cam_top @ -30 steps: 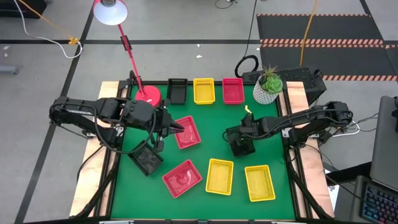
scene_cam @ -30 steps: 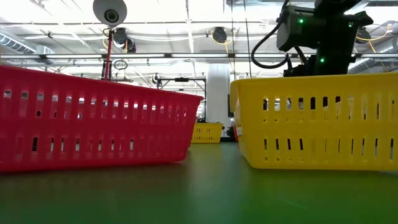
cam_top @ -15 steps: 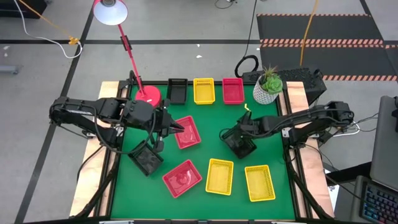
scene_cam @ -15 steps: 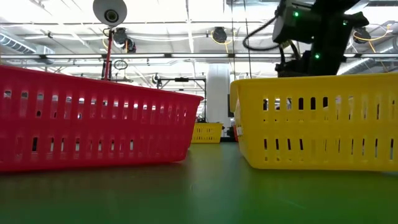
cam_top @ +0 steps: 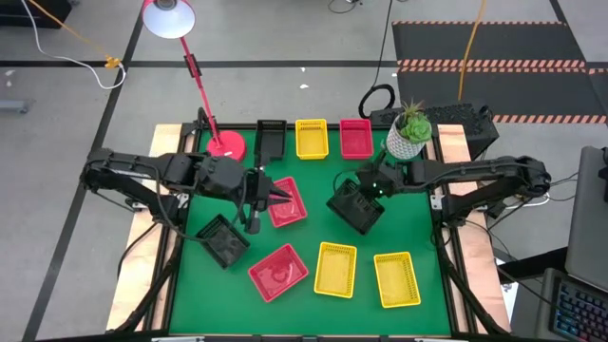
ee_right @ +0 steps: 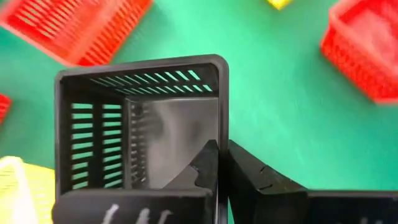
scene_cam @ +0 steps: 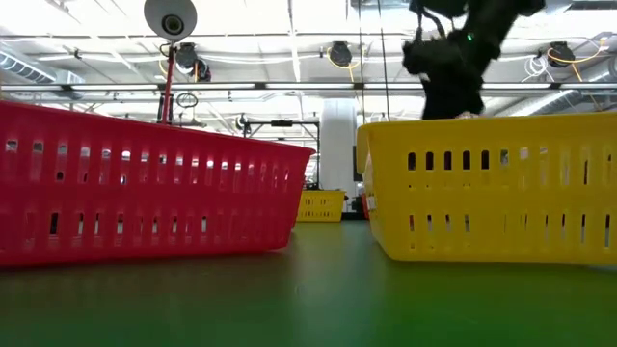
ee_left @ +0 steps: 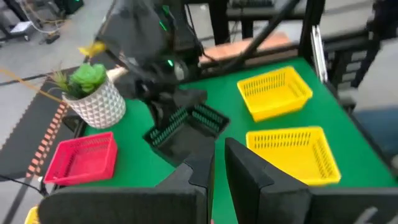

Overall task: Stack baskets by color
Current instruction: Stack the bottom right black bin on the top black bin

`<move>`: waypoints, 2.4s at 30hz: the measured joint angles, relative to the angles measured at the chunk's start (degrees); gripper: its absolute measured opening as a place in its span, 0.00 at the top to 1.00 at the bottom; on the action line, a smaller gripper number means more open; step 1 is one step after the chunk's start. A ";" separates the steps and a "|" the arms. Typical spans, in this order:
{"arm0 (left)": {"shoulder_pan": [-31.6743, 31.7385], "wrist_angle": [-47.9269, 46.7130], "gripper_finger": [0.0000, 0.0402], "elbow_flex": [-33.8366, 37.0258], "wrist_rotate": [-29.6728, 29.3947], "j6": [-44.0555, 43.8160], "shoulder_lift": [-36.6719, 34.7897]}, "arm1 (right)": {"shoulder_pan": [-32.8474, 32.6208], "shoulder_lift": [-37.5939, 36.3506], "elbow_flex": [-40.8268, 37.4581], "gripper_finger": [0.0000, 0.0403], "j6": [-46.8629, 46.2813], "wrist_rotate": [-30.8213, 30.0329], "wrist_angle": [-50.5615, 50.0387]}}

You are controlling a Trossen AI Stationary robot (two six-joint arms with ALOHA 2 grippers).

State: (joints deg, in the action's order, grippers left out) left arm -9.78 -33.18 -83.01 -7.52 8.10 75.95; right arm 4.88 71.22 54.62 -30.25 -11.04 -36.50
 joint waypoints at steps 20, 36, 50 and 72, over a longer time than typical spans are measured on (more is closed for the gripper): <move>-2.51 1.62 0.59 -11.00 -0.19 5.96 9.45 | 11.79 0.84 17.22 0.97 13.16 18.41 -6.52; -3.76 -9.83 0.45 -22.43 -3.11 7.89 22.03 | 13.82 7.82 21.96 0.97 16.18 26.30 -8.99; -3.04 -10.23 0.36 -22.43 -10.55 13.24 30.75 | 13.82 8.02 21.96 0.97 17.51 26.36 -8.82; 1.13 -13.21 0.61 -22.37 -13.60 15.86 33.94 | 13.80 8.00 21.94 0.97 17.63 25.81 -8.50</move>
State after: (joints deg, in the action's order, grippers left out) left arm -8.64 -46.39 -105.38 -21.12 23.97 109.89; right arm 18.68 79.22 76.55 -12.62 14.77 -45.00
